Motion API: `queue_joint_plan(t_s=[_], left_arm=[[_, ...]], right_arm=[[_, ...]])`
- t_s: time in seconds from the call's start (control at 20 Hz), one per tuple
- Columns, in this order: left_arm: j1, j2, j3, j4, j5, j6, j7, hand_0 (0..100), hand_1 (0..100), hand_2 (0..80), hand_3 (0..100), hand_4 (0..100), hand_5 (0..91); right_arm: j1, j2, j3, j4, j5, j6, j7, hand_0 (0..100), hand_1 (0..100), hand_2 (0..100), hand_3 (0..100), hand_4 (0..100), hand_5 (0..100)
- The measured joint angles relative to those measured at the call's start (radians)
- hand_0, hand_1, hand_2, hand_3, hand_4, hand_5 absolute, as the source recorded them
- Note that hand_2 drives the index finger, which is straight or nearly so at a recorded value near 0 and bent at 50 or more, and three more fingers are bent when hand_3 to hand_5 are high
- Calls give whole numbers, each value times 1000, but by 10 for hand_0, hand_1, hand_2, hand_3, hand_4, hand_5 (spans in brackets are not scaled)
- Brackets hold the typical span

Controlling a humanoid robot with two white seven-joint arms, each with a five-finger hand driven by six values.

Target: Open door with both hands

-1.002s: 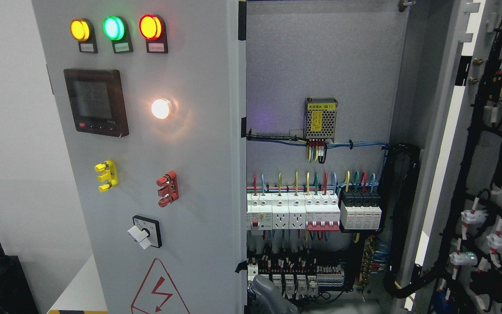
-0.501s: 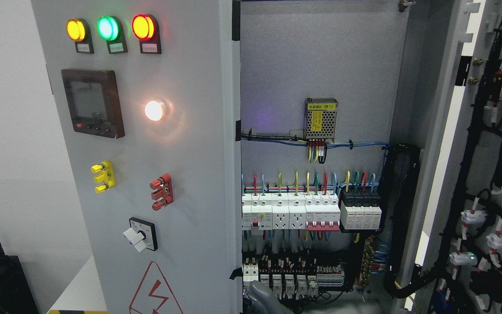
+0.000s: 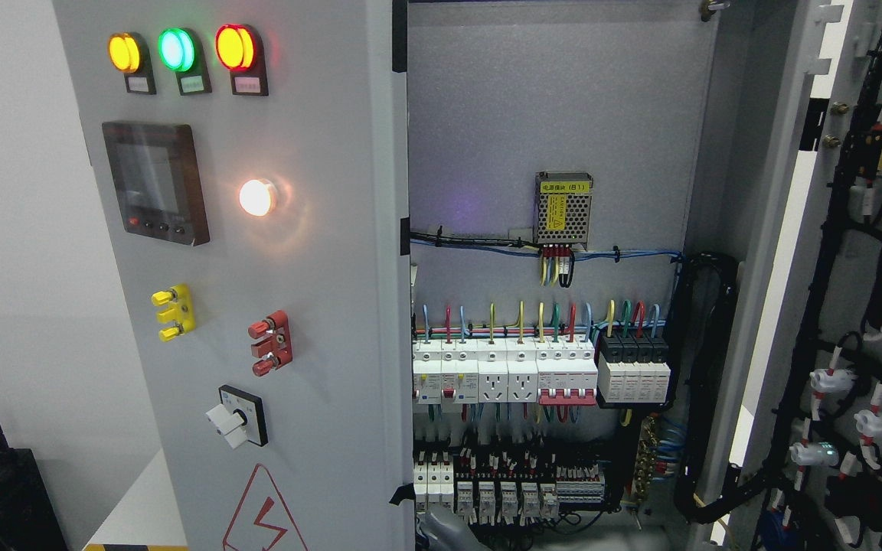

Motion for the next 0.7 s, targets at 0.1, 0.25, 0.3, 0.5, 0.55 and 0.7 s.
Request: queue_joint_plan(t_s=[0.1, 0.25, 0.3, 0.5, 0.55, 0.7], left_arm=[[0, 0, 0, 0, 0, 0, 0, 0, 0, 0, 0, 29, 0], [0, 0, 0, 0, 0, 0, 0, 0, 0, 0, 0, 29, 0], [0, 0, 0, 0, 0, 0, 0, 0, 0, 0, 0, 29, 0], [0, 0, 0, 0, 0, 0, 0, 0, 0, 0, 0, 29, 0], [0, 0, 0, 0, 0, 0, 0, 0, 0, 0, 0, 29, 0], [0, 0, 0, 0, 0, 2, 0, 0, 0, 0, 0, 29, 0]], right_arm=[[0, 1, 4, -2, 0, 0, 0, 0, 0, 0, 0, 0, 0], [1, 2, 10, -5, 0, 0, 9, 0, 0, 0, 0, 0, 0], [1, 2, 11, -6, 0, 0, 16, 0, 0, 0, 0, 0, 0], [1, 3, 16, -11, 0, 0, 56, 0, 0, 0, 0, 0, 0], [2, 3, 17, -13, 0, 0, 58, 0, 0, 0, 0, 0, 0], [5, 3, 20, -19, 0, 0, 67, 0, 0, 0, 0, 0, 0]])
